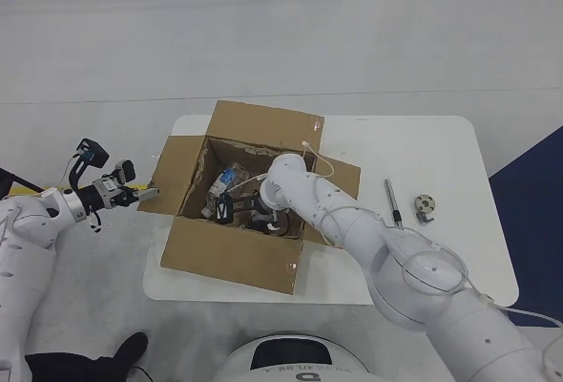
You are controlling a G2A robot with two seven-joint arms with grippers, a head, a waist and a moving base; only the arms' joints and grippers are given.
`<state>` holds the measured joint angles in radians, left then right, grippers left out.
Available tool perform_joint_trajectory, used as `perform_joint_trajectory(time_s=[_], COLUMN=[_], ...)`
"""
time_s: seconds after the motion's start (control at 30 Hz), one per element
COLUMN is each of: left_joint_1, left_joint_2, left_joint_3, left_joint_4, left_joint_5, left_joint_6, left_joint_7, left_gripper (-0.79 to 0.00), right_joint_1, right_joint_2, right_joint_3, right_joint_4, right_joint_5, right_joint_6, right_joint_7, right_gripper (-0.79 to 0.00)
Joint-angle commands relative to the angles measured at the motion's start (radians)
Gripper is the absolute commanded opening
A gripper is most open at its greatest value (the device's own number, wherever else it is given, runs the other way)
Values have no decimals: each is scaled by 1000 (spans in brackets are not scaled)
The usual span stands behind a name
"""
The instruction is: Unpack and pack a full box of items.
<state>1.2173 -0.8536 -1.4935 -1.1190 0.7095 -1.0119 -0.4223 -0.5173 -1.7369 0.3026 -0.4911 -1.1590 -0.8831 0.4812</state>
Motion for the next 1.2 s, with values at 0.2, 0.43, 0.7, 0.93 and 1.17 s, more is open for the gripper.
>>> perform_joint_trajectory(time_s=[0.2, 0.43, 0.7, 0.93, 1.17], left_joint_1=[0, 0, 0, 0, 0], left_joint_2=[0, 0, 0, 0, 0], left_joint_3=[0, 0, 0, 0, 0], left_joint_4=[0, 0, 0, 0, 0], left_joint_5=[0, 0, 0, 0, 0], left_joint_6=[0, 0, 0, 0, 0], left_joint_7=[0, 0, 0, 0, 0], left_gripper=[0, 0, 0, 0, 0], right_joint_1=[-6, 1, 12, 17, 16], right_joint_2=[8, 9, -7, -34, -76], right_joint_3=[2, 1, 6, 4, -10], right_joint_4=[-11, -18, 4, 29, 59], right_joint_5=[-30, -61, -73, -71, -66], right_joint_6=[1, -50, -35, -20, -47], right_joint_7=[-29, -66, -89, -54, -16], right_gripper=[0, 0, 0, 0, -62])
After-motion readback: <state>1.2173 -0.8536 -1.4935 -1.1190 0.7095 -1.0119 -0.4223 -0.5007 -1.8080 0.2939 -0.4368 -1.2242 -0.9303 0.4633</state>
